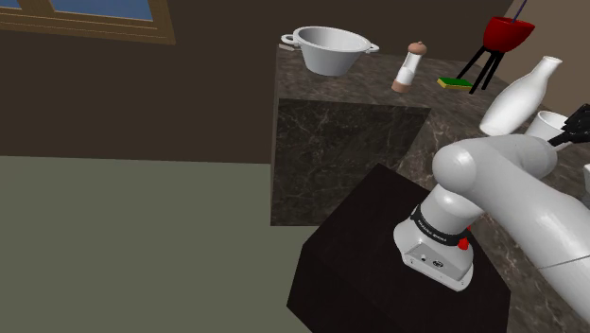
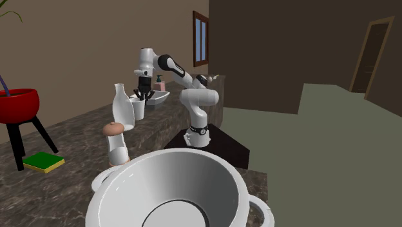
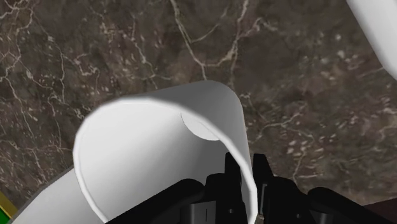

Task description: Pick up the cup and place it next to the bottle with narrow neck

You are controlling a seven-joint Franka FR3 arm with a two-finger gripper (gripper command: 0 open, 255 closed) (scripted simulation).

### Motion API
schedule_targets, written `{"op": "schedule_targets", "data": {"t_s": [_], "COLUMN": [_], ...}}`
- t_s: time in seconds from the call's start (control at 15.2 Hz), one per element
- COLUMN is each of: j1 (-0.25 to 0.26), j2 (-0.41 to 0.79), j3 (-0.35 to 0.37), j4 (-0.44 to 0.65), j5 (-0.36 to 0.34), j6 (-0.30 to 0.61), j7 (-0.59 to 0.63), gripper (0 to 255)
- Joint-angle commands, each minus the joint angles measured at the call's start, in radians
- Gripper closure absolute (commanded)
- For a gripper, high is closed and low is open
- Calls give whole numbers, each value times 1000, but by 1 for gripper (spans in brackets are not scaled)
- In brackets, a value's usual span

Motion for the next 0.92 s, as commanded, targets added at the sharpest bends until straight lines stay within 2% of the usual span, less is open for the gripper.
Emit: {"op": "schedule_targets", "data": {"t_s": [0.0,0.2,0.26,0.59,0.86], "j1": [0,0,0,0,28], "j2": [-1,-1,-1,-1,55], "j3": [-1,-1,-1,-1,106], "j4": [-1,-1,-1,-1,97], "j5": [-1,-1,-1,-1,94], "j6": [1,1,1,1,-56], "j7": [0,0,0,0,-10], "gripper": [255,255,0,0,0]}}
